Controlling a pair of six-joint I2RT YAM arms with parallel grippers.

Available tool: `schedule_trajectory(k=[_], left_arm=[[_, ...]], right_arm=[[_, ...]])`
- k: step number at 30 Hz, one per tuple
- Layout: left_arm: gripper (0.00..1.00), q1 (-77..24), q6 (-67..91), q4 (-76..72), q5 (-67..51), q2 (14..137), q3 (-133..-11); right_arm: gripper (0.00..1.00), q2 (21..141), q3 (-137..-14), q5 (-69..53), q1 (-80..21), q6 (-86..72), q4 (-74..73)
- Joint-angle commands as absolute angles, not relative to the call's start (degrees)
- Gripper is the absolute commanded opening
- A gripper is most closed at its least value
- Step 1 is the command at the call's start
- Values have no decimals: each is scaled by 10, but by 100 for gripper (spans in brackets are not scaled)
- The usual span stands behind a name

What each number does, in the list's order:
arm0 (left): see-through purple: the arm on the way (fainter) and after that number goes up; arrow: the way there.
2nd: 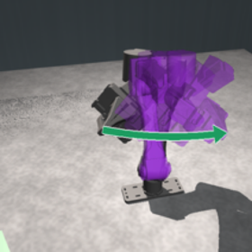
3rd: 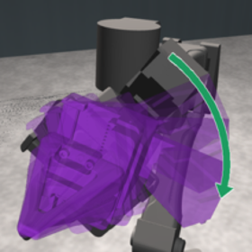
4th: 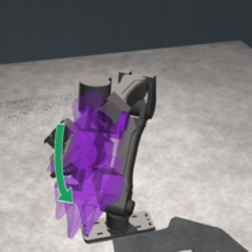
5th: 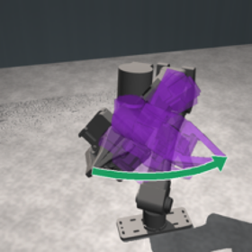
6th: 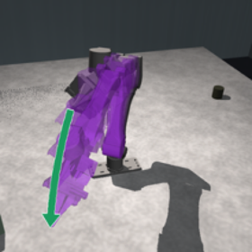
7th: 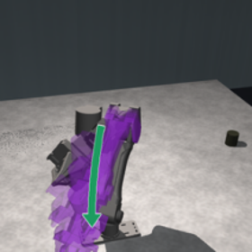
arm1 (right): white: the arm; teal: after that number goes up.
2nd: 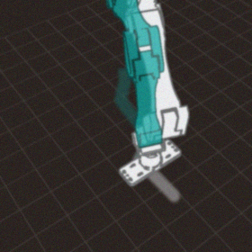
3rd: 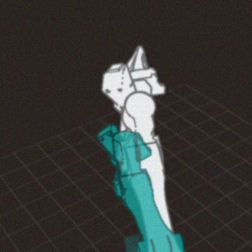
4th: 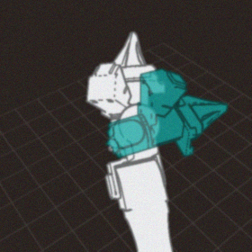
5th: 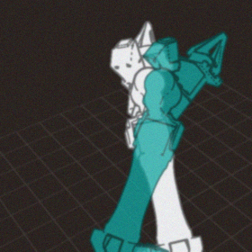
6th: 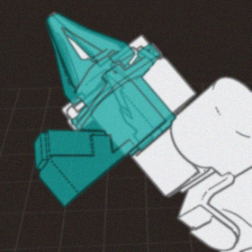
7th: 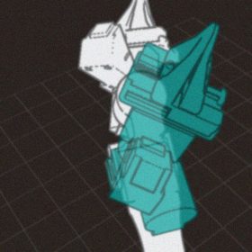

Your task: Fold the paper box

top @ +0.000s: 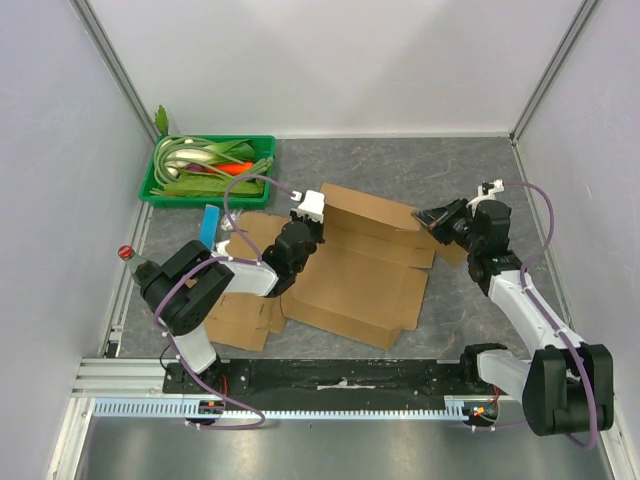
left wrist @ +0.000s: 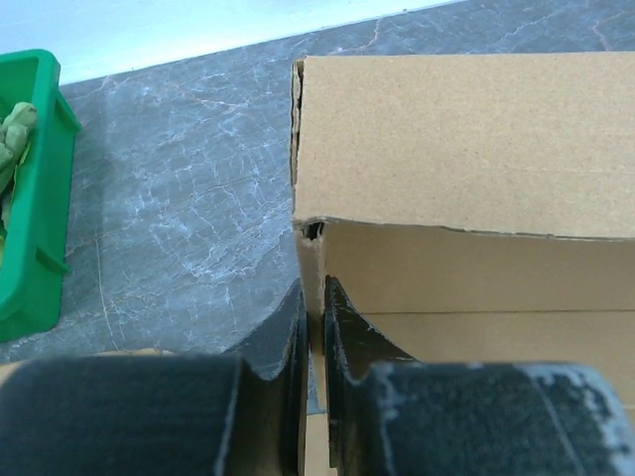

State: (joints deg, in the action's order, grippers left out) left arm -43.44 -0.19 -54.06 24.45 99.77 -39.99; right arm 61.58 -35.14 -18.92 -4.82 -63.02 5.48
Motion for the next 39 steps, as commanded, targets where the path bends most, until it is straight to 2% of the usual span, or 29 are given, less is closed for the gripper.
schedule_trajectory(k=[1, 2, 3, 4, 6, 9, 11, 14, 16, 17, 18, 21, 29, 33, 39], left_arm=[[2, -445, 71, -570, 241, 989, -408], [2, -445, 82, -561, 250, 989, -410], [2, -445, 108, -551, 263, 989, -413], [2, -445, 119, -536, 281, 989, -417], [2, -444, 141, -535, 294, 990, -416], [2, -444, 160, -515, 312, 992, -422], [2, -444, 168, -511, 321, 993, -425], [2, -444, 171, -514, 319, 994, -425], [2, -444, 171, -515, 318, 993, -424], [2, -445, 171, -517, 319, 993, -423], [2, -444, 169, -518, 319, 994, -423], [2, -445, 160, -528, 319, 994, -420], [2, -446, 145, -547, 323, 996, -410], [2, -453, 141, -541, 330, 993, -417], [2, -459, 137, -537, 337, 1001, -425]], right_arm=[[0, 656, -343, -259, -28, -682, 206], [0, 657, -345, -257, -21, -669, 205], [8, 657, -353, -255, -16, -647, 186], [29, 664, -396, -257, -12, -607, 100], [63, 670, -450, -250, -11, -465, -17], [77, 644, -501, -202, -11, -354, -208], [80, 609, -515, -165, -11, -315, -263], [81, 563, -484, -150, -11, -280, -316], [77, 538, -435, -138, -11, -263, -312], [73, 534, -420, -126, -11, -257, -306], [63, 533, -409, -119, -11, -249, -283], [54, 540, -367, -93, -20, -250, -213], [55, 627, -346, 50, -52, -286, -91], [50, 679, -337, 78, -75, -295, -30], [49, 703, -319, 156, -114, -291, 36]])
